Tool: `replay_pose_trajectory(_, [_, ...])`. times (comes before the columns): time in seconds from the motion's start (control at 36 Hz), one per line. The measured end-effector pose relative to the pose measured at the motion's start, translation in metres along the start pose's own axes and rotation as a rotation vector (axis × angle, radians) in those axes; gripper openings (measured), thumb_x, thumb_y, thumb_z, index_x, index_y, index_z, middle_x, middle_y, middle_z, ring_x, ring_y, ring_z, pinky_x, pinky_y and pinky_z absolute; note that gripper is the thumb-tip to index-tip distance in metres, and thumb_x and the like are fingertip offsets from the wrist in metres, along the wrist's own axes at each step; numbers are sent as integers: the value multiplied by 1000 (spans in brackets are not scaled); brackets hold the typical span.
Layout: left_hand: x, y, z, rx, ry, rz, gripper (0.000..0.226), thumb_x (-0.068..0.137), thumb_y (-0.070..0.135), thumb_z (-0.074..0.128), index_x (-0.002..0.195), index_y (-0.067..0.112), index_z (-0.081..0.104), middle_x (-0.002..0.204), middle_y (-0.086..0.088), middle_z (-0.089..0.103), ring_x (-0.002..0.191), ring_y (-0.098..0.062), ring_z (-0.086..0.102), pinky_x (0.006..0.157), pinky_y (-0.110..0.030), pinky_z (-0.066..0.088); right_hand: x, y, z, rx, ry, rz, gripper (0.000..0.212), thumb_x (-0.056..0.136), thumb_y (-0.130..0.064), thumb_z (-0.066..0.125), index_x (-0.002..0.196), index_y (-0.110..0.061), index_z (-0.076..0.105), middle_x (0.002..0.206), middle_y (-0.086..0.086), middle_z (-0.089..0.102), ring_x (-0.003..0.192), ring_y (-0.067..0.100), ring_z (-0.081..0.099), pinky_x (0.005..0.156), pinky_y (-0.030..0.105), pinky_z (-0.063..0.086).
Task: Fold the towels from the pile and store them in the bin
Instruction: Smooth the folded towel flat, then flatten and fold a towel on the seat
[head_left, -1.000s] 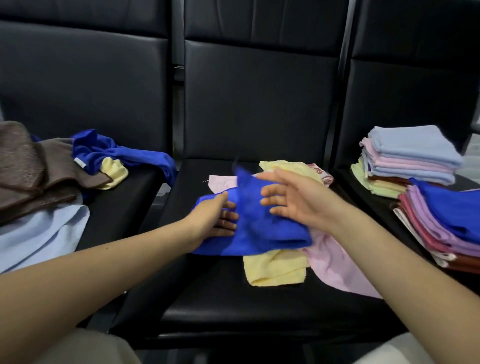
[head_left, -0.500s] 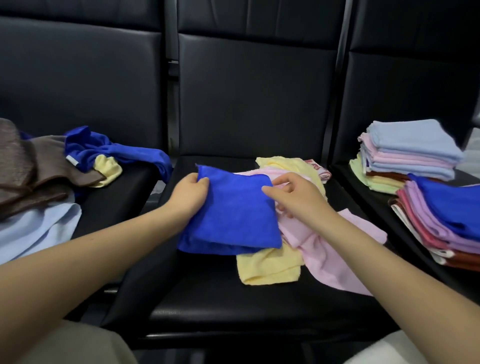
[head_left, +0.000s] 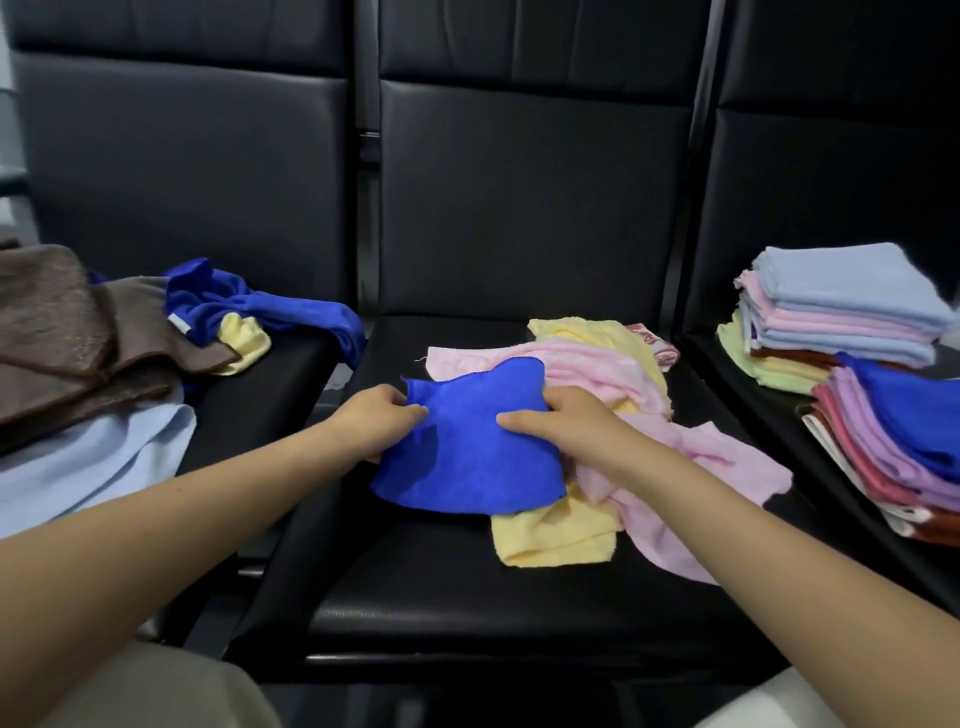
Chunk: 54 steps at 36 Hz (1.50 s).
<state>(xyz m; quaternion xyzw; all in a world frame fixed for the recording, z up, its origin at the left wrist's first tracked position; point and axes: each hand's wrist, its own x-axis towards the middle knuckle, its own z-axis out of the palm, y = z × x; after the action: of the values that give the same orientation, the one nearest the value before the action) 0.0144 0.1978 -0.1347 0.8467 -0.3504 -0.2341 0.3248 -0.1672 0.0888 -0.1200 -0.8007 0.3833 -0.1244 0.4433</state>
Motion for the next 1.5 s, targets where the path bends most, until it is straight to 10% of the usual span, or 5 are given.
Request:
replay_pose_trajectory(0.44, [-65,96,72,-1078,-377,27,41,96,52,44,126,27,59,114,1,69,77,-15,67,63,-26,53,-61,-17,-94,1183,47,-154,40,94,-28,48,73,-15,79,79,6,74,64,20,69,55,22,53])
replay_pose_trajectory(0.92, [-81,307,200,-780,-437,412,17,91,7,45,92,19,57,106,-8,66,102,-28,63,93,-40,51,-133,101,-315,148,886,87,19,91,-16,64,106,-4,65,97,11,68,95,29,67,70,31,50])
replay_pose_trajectory(1.14, [-68,291,277,-516,-535,256,14,78,16,56,92,11,56,108,-18,61,96,-31,64,82,-34,54,-138,193,-325,-414,739,546,64,90,-40,64,141,-7,43,142,15,50,130,35,45,106,41,37])
replay_pose_trajectory(1.31, [-48,262,250,-494,-410,341,6,93,20,54,100,20,54,78,0,51,60,-12,47,52,-22,42,-127,173,-286,-699,1050,162,38,91,-28,59,127,-16,58,126,10,57,125,30,40,102,43,34])
replay_pose_trajectory(1.5, [-35,205,177,-297,-173,565,19,95,16,52,111,21,59,80,5,58,71,-13,54,73,-28,45,-83,115,-212,-336,729,-115,14,91,-18,59,104,-19,65,86,-7,61,84,14,58,79,32,48])
